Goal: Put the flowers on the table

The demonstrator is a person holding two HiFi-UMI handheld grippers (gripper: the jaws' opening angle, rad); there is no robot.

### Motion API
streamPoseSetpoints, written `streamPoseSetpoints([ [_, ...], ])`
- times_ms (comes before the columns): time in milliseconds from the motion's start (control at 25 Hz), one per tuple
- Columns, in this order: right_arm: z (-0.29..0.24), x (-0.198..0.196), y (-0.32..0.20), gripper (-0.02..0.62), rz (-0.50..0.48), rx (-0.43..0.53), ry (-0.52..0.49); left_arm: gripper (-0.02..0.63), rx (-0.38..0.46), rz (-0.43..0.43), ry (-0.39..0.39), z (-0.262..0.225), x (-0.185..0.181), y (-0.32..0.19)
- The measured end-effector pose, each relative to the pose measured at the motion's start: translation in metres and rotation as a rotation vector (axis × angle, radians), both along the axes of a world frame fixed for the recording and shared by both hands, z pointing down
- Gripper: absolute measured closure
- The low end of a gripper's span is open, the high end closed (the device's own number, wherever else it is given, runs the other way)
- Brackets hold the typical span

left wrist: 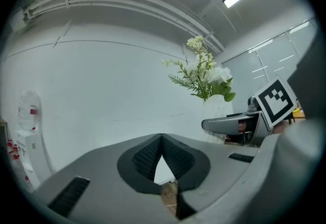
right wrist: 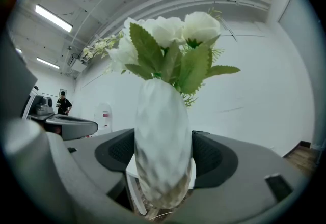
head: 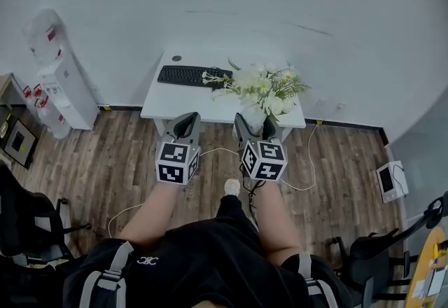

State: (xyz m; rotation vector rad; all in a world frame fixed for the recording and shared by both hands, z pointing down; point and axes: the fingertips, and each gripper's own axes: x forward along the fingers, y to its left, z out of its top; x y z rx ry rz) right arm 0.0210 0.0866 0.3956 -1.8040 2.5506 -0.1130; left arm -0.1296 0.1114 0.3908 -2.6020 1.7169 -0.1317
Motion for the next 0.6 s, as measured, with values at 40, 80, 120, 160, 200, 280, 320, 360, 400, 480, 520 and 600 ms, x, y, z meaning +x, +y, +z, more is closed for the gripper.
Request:
streamPoseSetpoints([
  [40, 0.002, 0.001, -0.008, 0.245, -0.001, 0.003, -0.001, 0.604, 0.002, -0.002, -0.003, 0.002, 0.001, -0.008],
  [80, 0.004, 0.002, -0.018, 0.245, -0.004, 0.006, 0.0, 0.604, 0.004, -0.005, -0.005, 0.004, 0.001, -0.017],
  [120, 0.006, 0.003, -0.029, 0.245, -0.008, 0.009, 0.004, 0.604, 0.005, -0.008, -0.007, 0.006, 0.003, -0.027],
  [160, 0.008, 0.005, -0.042, 0.245, -0.013, 0.011, 0.011, 0.604, 0.005, -0.01, -0.01, 0.008, 0.004, -0.039],
  [200, 0.009, 0.005, -0.055, 0.245, -0.018, 0.014, 0.018, 0.604, 0.005, -0.013, -0.014, 0.009, 0.006, -0.051],
  [280, 0.009, 0.008, -0.082, 0.245, -0.024, 0.022, 0.028, 0.604, 0.006, -0.017, -0.021, 0.01, 0.009, -0.076],
  [320, 0.009, 0.009, -0.096, 0.245, -0.024, 0.028, 0.031, 0.604, 0.007, -0.02, -0.023, 0.009, 0.011, -0.091],
  [360, 0.009, 0.011, -0.11, 0.245, -0.023, 0.033, 0.035, 0.604, 0.006, -0.022, -0.025, 0.009, 0.012, -0.105],
  [400, 0.011, 0.014, -0.124, 0.245, -0.021, 0.035, 0.037, 0.604, 0.005, -0.026, -0.027, 0.01, 0.014, -0.118],
  [480, 0.016, 0.02, -0.152, 0.245, -0.023, 0.031, 0.033, 0.604, 0.004, -0.034, -0.029, 0.014, 0.016, -0.145],
  [520, 0.018, 0.022, -0.167, 0.245, -0.025, 0.028, 0.029, 0.604, 0.002, -0.039, -0.03, 0.015, 0.016, -0.159],
  [600, 0.021, 0.024, -0.201, 0.245, -0.029, 0.02, 0.023, 0.604, -0.01, -0.045, -0.033, 0.02, 0.017, -0.19],
])
